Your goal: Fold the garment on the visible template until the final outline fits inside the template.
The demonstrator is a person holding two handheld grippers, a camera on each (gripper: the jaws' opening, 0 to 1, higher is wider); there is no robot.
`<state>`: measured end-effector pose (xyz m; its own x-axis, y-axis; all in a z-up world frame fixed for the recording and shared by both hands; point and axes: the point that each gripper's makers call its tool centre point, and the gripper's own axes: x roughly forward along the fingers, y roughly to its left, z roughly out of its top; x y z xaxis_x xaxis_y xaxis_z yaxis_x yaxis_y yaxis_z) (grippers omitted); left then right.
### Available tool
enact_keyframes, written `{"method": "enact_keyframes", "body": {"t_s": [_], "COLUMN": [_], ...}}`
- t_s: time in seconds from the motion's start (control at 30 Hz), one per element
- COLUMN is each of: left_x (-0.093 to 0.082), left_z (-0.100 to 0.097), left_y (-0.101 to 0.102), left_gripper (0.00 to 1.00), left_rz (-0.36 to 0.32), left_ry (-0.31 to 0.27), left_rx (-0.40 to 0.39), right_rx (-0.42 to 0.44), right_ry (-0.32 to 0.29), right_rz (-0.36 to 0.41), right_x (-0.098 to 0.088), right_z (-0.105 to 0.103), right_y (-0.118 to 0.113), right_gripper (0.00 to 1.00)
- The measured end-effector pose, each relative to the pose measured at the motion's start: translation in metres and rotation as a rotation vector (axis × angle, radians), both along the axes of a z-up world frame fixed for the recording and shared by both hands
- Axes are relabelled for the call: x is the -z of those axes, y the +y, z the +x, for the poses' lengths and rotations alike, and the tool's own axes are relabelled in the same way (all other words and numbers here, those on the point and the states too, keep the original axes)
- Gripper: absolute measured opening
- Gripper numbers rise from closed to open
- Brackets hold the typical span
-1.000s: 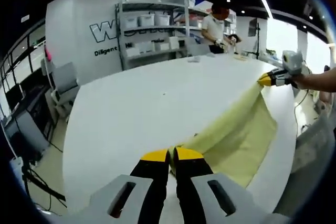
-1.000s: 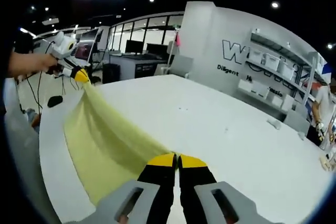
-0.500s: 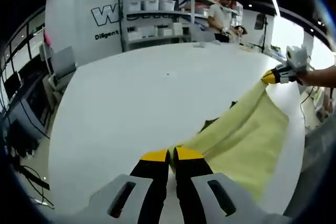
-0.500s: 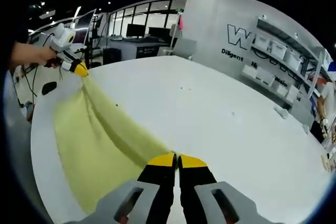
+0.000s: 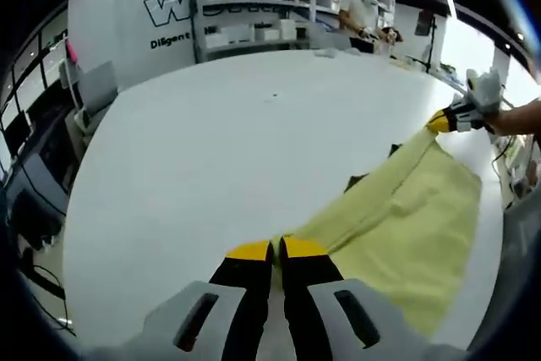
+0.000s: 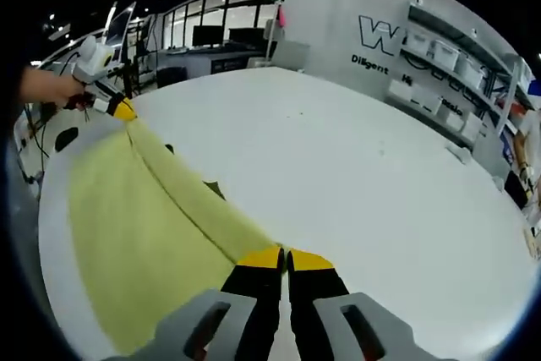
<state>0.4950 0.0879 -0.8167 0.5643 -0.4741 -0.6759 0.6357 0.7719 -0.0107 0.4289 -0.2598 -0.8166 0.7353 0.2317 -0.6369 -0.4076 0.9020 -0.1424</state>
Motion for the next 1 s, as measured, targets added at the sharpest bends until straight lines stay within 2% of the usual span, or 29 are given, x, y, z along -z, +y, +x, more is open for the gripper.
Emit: {"method": "enact_keyframes", "body": {"t_s": [0.23, 0.33, 0.37, 0.53, 0.6, 0.87, 1.0], "left_x": [0.005, 0.005, 0.002, -0.010, -0.012, -0.012, -0.011], "left_z": [-0.002, -0.001, 0.001, -0.003, -0.006, -0.016, -0.019], "left_y": [0.000, 0.005, 0.009, 0.014, 0.013, 0.011, 0.009], "left_gripper": [0.08, 0.11, 0.10, 0.09, 0.09, 0.13, 0.17], "left_rz": [0.000, 0.028, 0.057, 0.024, 0.022, 0.087, 0.133], "left_ry": [0.006, 0.002, -0.028, -0.035, -0.042, -0.068, -0.087], "left_rx": [-0.008, -0.015, -0.012, -0.004, 0.016, 0.103, 0.174], "right_rx": [-0.021, -0.038, -0.038, -0.049, -0.059, -0.117, -0.138], "right_ry": [0.005, -0.012, -0.012, -0.038, -0.047, -0.051, -0.043], "right_rz": [-0.047, -0.075, -0.080, -0.079, -0.088, -0.110, -0.120], "right_x": [0.010, 0.006, 0.005, -0.006, -0.009, -0.014, -0.012], "right_z": [0.001, 0.002, 0.002, 0.001, 0.000, -0.012, -0.017], "right_y": [0.000, -0.001, -0.003, -0.008, -0.011, -0.011, -0.013], "right_gripper": [0.00, 0.00, 0.00, 0.00, 0.00, 0.03, 0.05]}}
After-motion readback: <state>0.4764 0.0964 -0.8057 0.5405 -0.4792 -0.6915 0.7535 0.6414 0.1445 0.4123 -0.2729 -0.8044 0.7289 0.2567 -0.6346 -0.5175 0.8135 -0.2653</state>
